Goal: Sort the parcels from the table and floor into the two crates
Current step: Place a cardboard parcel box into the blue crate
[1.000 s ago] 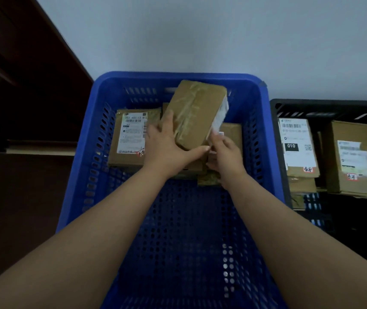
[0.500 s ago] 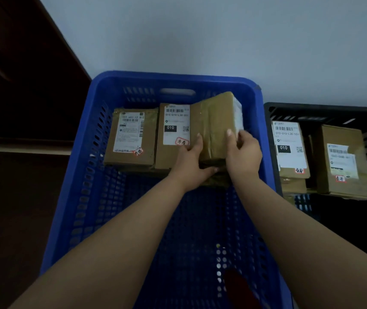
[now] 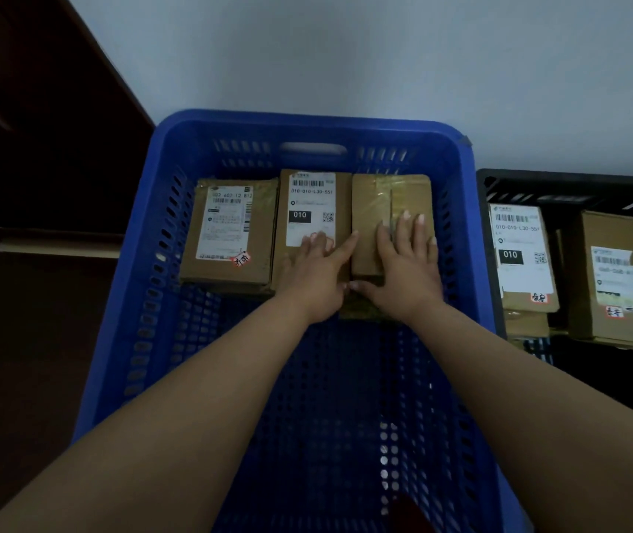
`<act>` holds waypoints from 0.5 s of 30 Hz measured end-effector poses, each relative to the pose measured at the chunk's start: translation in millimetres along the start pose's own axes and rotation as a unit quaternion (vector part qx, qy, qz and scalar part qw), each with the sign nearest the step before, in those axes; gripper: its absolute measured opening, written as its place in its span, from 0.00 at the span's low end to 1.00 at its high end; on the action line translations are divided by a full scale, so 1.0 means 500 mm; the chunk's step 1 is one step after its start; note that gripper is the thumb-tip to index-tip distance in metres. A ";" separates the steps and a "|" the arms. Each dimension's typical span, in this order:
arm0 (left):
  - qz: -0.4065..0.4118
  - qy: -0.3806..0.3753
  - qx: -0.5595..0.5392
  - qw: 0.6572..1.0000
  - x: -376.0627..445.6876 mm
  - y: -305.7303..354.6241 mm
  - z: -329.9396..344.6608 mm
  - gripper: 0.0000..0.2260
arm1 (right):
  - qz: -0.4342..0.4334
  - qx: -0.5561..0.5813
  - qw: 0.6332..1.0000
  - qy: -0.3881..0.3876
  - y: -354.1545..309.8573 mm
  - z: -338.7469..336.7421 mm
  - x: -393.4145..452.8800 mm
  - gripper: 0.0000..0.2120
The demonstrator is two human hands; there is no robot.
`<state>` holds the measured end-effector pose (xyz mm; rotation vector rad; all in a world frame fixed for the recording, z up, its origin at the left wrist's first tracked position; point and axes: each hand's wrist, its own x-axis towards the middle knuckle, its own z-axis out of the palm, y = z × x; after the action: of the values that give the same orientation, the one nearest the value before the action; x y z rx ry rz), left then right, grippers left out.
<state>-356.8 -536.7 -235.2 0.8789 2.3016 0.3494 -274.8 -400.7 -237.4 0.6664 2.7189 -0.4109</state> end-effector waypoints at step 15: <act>-0.035 0.003 0.071 0.997 -0.046 0.022 -0.004 0.35 | -0.029 0.041 0.997 -0.057 0.008 -0.053 0.003 0.43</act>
<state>-339.7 -544.0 -218.0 0.8647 2.3782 0.1596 -280.4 -387.6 -214.5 0.5680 2.6290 -0.5592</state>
